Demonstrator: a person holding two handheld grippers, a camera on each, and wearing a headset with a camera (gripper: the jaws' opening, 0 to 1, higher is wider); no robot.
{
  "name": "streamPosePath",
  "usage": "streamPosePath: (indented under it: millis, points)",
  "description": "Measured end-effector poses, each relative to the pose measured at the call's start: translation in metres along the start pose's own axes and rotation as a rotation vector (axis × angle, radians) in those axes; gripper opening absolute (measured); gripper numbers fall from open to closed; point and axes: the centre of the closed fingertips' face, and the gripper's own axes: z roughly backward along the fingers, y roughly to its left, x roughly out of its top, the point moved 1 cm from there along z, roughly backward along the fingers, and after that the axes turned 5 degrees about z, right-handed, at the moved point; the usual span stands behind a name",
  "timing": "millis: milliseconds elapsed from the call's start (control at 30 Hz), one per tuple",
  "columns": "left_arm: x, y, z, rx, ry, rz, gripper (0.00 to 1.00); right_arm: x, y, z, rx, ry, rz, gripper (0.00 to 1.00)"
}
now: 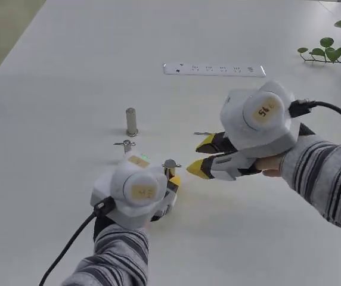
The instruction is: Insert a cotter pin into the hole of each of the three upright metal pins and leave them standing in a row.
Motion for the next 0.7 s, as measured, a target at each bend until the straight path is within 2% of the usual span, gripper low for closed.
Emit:
streamPosePath:
  millis: [300,700]
  points:
    - [0.015,0.013,-0.012,0.019,0.003,-0.023,0.09,-0.009,-0.005,0.010,-0.025,-0.021,-0.113,0.22]
    - [0.019,0.019,-0.031,0.033,0.013,-0.018,0.09,-0.018,-0.010,0.014,-0.033,-0.028,-0.140,0.23]
